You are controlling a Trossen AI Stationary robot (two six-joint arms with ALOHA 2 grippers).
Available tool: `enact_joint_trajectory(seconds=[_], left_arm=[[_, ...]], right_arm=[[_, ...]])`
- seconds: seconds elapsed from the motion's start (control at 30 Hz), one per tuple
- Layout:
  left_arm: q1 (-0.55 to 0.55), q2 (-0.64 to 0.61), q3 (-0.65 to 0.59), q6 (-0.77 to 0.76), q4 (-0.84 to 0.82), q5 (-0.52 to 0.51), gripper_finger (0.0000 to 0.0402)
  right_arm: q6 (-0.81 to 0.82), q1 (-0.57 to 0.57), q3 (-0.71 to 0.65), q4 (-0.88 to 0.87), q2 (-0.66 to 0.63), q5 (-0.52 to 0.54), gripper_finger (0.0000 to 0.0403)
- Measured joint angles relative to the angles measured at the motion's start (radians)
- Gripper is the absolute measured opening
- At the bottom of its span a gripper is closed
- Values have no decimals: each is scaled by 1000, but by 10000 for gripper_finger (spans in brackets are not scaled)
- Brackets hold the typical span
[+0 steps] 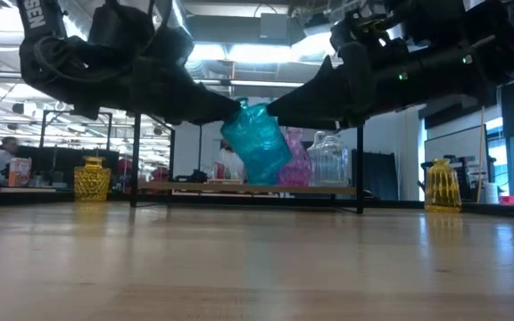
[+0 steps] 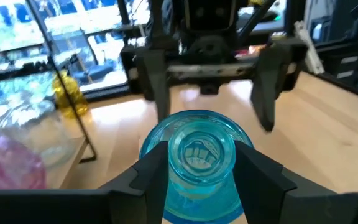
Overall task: Sort vases onto shelf
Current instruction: Put the blue vase on the shelf aligned with the other blue vases
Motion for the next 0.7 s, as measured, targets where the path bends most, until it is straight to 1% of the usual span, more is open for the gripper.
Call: enact_joint_trajectory(seconds=[0.1,0.23,0.27,0.33,0.47,0.53,0.7], left_arm=[[24,-26,27,-7,-98,-3,151],[58,-47,109,-7,-324,-19,150],[67,-49,135,-7,-389,-25,150],[83,-49,194,-14,-521,-29,150],[100,-49,285,-31,-754,-30,150],[101,-49,311,-40,-799,-28,150],[101,-50,325,-57,-811,-26,163]], right_arm=[[46,15,0,-92,-49,56,366],[77,41,-2,-287,-151,176,366],[97,46,-2,-322,-168,193,367],[135,48,-2,-406,-201,207,367],[183,46,-2,-468,-211,195,367],[186,46,-2,-464,-205,192,367],[190,46,-2,-464,-202,187,367]])
